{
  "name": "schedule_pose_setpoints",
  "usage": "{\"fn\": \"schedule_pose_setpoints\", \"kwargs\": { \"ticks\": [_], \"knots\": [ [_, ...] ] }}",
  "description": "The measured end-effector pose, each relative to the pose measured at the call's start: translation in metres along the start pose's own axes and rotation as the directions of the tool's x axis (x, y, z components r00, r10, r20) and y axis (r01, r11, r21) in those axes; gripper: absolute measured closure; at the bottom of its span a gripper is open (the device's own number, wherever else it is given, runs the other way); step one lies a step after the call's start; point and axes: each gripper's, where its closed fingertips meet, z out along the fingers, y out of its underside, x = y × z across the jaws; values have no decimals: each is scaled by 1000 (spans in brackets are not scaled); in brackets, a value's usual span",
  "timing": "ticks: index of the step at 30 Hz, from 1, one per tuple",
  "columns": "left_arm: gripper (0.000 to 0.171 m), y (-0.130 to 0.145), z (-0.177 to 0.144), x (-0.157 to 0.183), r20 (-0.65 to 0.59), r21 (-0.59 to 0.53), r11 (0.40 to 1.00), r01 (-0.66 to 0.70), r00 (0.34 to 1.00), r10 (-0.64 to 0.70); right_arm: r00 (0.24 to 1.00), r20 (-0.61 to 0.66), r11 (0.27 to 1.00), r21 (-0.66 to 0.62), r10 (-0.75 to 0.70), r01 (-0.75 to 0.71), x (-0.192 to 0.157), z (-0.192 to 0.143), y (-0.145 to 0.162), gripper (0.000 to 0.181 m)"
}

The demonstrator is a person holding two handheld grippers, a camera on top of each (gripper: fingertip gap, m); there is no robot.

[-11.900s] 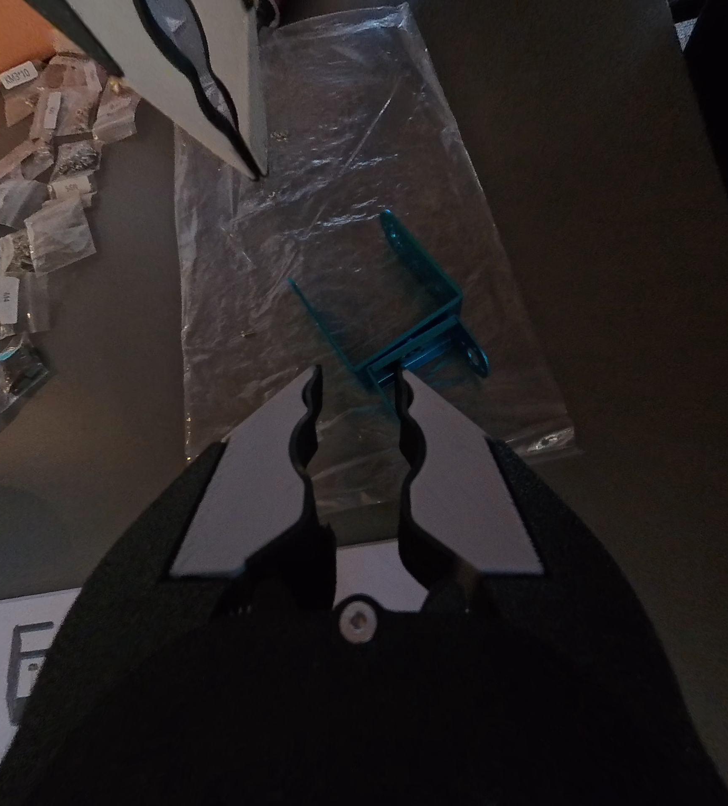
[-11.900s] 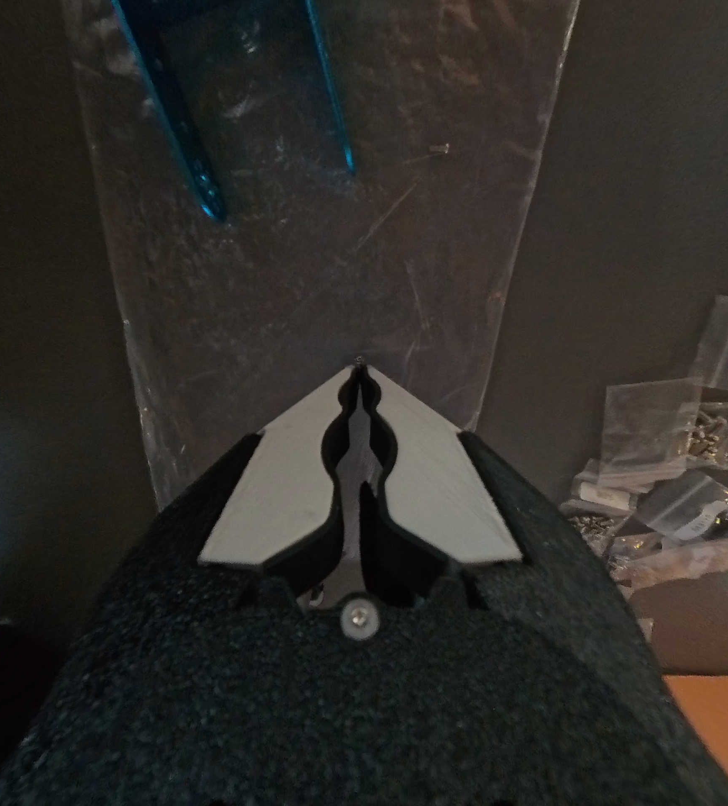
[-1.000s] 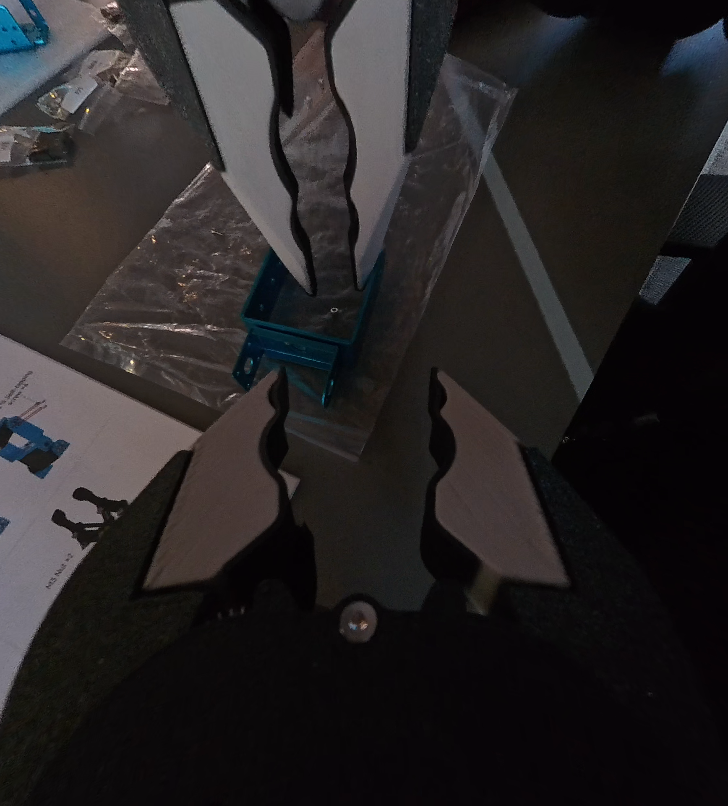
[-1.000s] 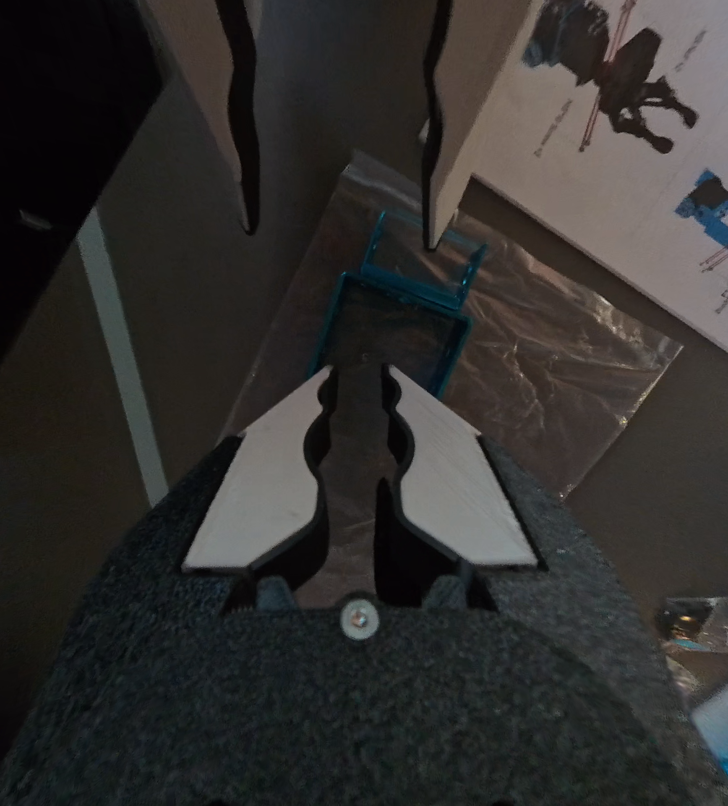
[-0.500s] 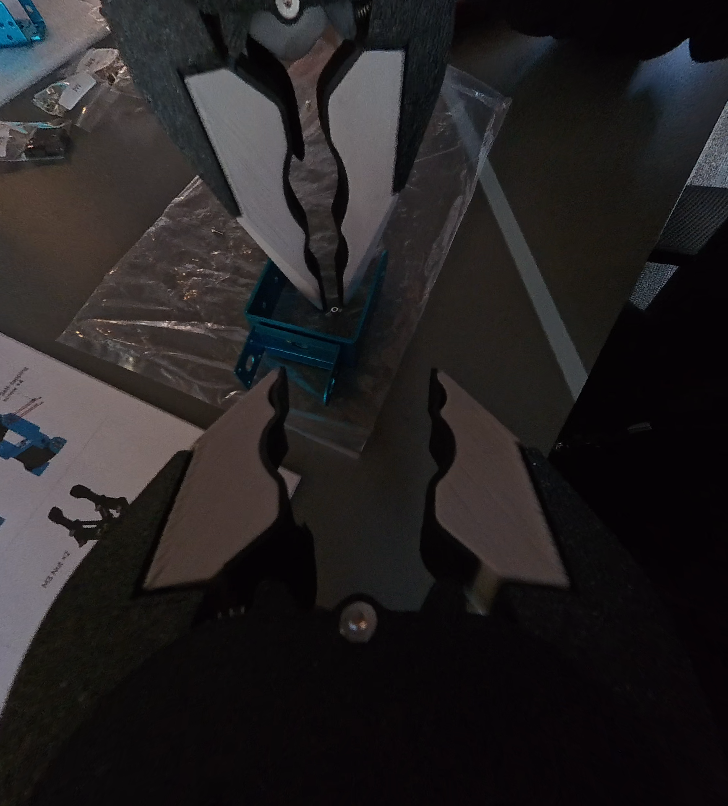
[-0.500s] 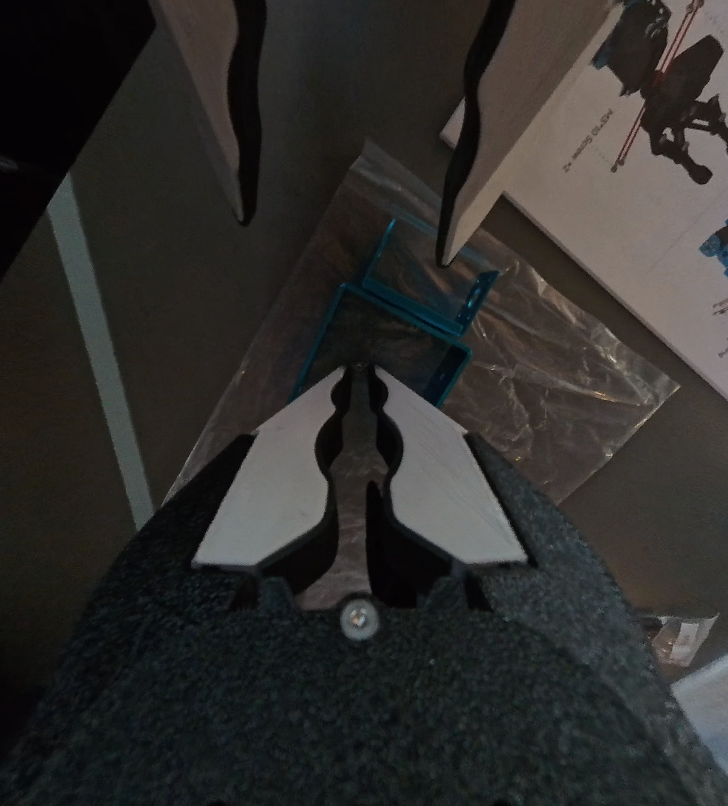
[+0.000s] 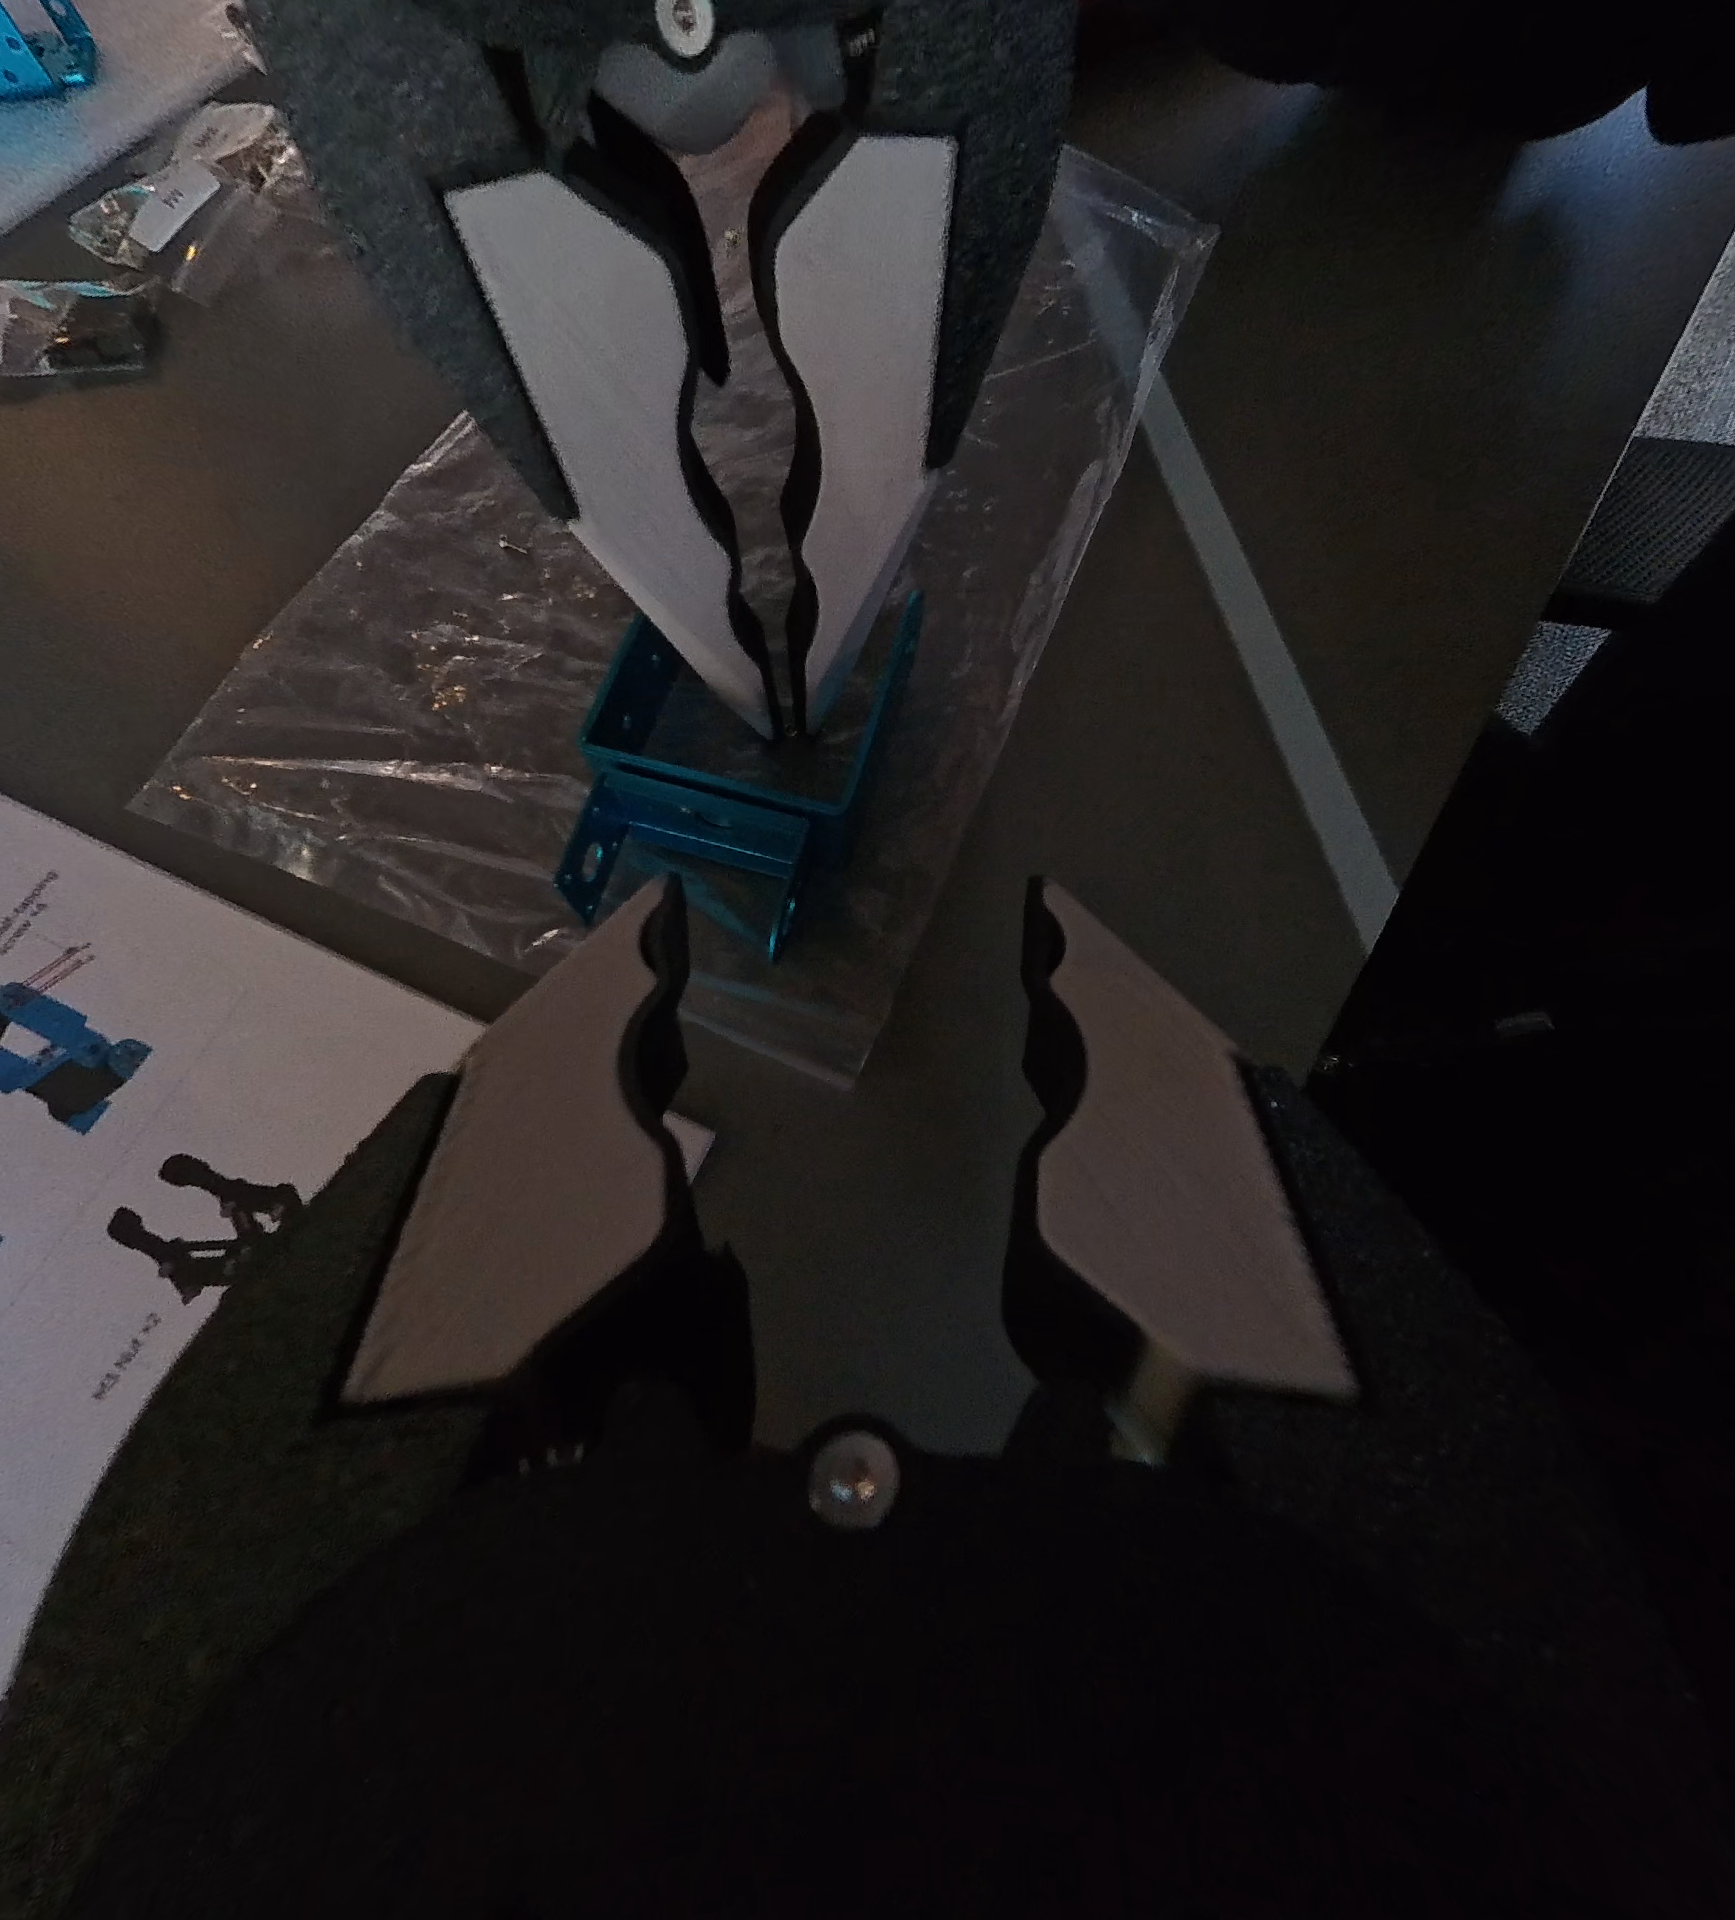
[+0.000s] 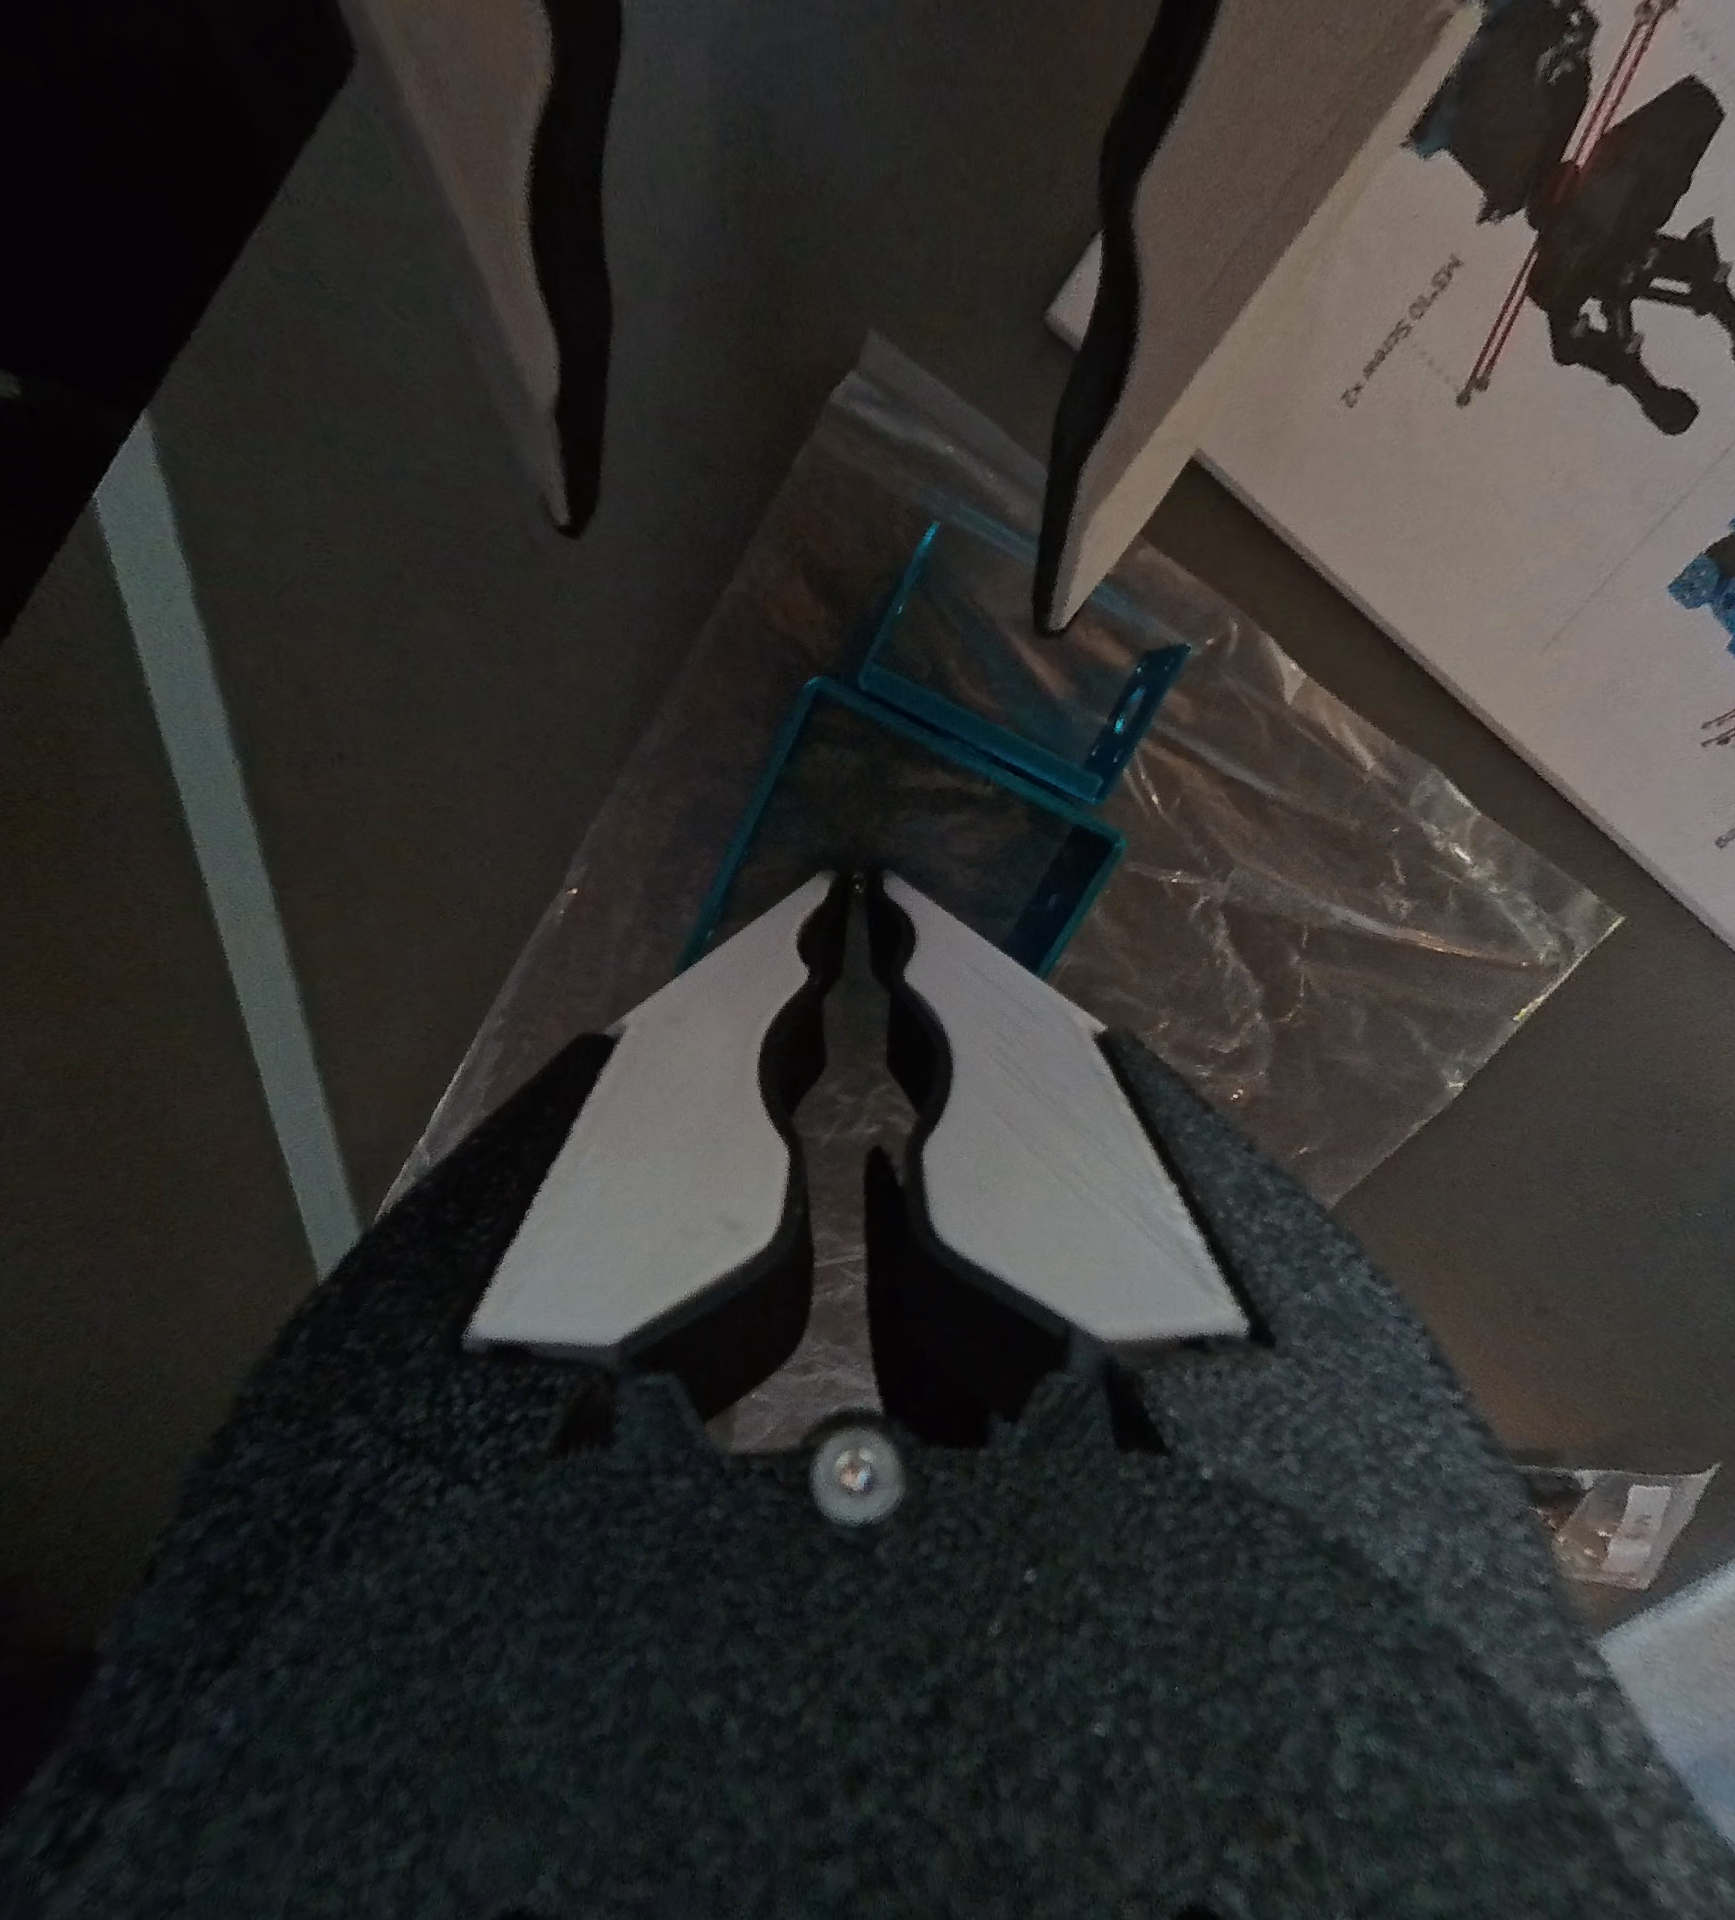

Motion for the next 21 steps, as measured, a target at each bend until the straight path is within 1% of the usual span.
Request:
{"fn": "schedule_pose_setpoints", "kwargs": {
  "ticks": [6,10,13,15,17,18,19,21],
  "knots": [
    [107,1,1,0,-3,-11,1000,2,1000,-2,1000,-27,997,71,-5,7,-1,-2,1,178],
    [107,2,4,0,-12,-25,1000,14,1000,-14,993,-117,991,134,5,11,8,-7,6,179],
    [107,0,9,3,-36,-31,999,35,999,-36,985,-175,970,239,-3,45,8,-15,-2,179],
    [104,0,12,2,-40,-43,997,61,997,-63,967,-256,950,301,-5,85,12,-21,-6,181],
    [100,2,15,-1,-36,-65,994,89,995,-92,953,-304,924,365,-1,117,13,-24,-10,181],
    [100,3,16,-2,-37,-73,992,100,994,-103,951,-309,913,388,1,124,11,-24,-11,181],
    [100,3,17,-2,-40,-78,991,106,993,-110,955,-296,908,400,-1,125,7,-22,-11,181],
    [99,3,19,-2,-42,-87,991,99,994,-103,948,-317,922,369,3,120,9,-16,-3,181]
  ]
}}
